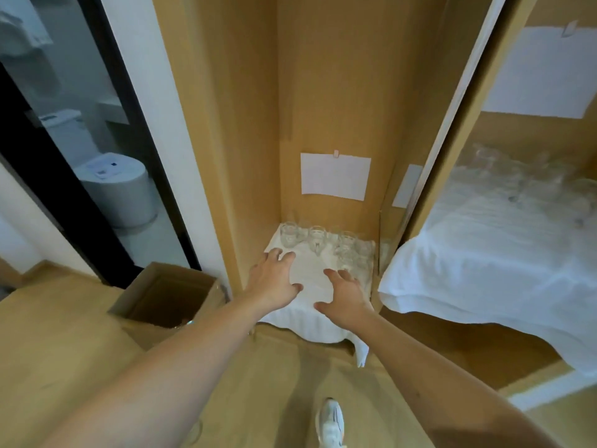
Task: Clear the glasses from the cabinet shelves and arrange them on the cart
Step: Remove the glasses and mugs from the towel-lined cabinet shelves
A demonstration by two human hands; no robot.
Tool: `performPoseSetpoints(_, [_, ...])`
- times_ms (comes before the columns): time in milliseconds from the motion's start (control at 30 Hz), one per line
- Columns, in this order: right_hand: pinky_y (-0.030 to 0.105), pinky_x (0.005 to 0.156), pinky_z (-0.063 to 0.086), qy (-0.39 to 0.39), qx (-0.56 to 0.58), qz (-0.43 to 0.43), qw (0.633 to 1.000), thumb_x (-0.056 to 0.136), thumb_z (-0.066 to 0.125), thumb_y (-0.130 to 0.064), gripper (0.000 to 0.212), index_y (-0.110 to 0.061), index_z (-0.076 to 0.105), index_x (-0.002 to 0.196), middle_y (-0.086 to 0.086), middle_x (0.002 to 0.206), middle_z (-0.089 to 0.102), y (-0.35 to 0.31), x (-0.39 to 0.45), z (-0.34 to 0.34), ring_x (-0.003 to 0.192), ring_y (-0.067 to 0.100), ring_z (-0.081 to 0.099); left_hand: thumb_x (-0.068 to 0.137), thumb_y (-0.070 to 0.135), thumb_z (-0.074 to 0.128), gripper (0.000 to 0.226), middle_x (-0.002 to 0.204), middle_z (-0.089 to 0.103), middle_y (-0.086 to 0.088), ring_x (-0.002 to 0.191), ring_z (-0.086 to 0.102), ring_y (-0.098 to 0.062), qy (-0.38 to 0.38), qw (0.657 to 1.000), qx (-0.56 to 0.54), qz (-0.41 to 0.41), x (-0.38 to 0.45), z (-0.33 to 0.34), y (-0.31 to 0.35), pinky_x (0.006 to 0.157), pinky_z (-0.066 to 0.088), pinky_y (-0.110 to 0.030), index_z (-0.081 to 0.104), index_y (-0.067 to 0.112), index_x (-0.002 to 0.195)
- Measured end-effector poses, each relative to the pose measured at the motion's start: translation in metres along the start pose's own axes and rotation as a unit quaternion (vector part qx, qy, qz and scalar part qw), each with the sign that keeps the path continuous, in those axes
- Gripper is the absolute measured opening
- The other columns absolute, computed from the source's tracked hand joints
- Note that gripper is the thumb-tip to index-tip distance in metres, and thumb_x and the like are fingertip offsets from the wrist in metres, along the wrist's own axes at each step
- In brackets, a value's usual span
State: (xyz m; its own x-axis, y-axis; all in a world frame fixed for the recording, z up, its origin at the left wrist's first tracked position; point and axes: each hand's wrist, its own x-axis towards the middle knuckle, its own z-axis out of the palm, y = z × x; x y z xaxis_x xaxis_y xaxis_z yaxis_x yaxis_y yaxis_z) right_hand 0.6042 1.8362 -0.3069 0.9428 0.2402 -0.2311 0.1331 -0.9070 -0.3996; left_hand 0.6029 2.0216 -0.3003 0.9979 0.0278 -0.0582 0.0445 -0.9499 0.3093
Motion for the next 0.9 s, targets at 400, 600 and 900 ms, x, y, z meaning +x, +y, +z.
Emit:
performPoseSetpoints(400, [0.042, 0.114, 0.037, -0.041, 0.04, 0.095, 0.994, 0.09, 0.066, -0.047, 0.078, -0.026, 0.029, 0.156, 0.004, 0.155, 0.037, 0.041, 0.152, 0.017, 0.139, 0.03, 0.037, 0.091, 0.048, 0.064, 0.074, 0.158, 0.028, -0.008, 0.144, 0.025, -0.031, -0.086, 0.996, -0.023, -0.023, 0.16, 0.044, -0.021, 0.11, 0.037, -0.044, 0.032, 0.022, 0.154])
performPoseSetpoints(600, [0.038, 0.115, 0.033, -0.046, 0.087, 0.154, 0.983, 0.093, 0.066, -0.043, 0.078, -0.023, 0.028, 0.157, 0.006, 0.158, 0.034, 0.05, 0.212, 0.027, 0.143, 0.028, 0.033, 0.09, 0.046, 0.066, 0.075, 0.155, 0.033, -0.008, 0.141, 0.031, -0.032, -0.124, 0.992, -0.029, -0.018, 0.227, 0.057, -0.027, 0.111, 0.038, -0.044, 0.034, 0.021, 0.153])
performPoseSetpoints(900, [0.035, 0.115, 0.035, -0.013, 0.123, 0.243, 0.962, 0.093, 0.065, -0.048, 0.079, -0.021, 0.027, 0.157, 0.006, 0.157, 0.037, 0.047, 0.258, 0.041, 0.142, 0.026, 0.037, 0.09, 0.045, 0.067, 0.077, 0.155, 0.034, -0.01, 0.142, 0.032, -0.032, -0.203, 0.977, -0.053, 0.039, 0.294, 0.084, -0.05, 0.112, 0.038, -0.045, 0.033, 0.019, 0.154])
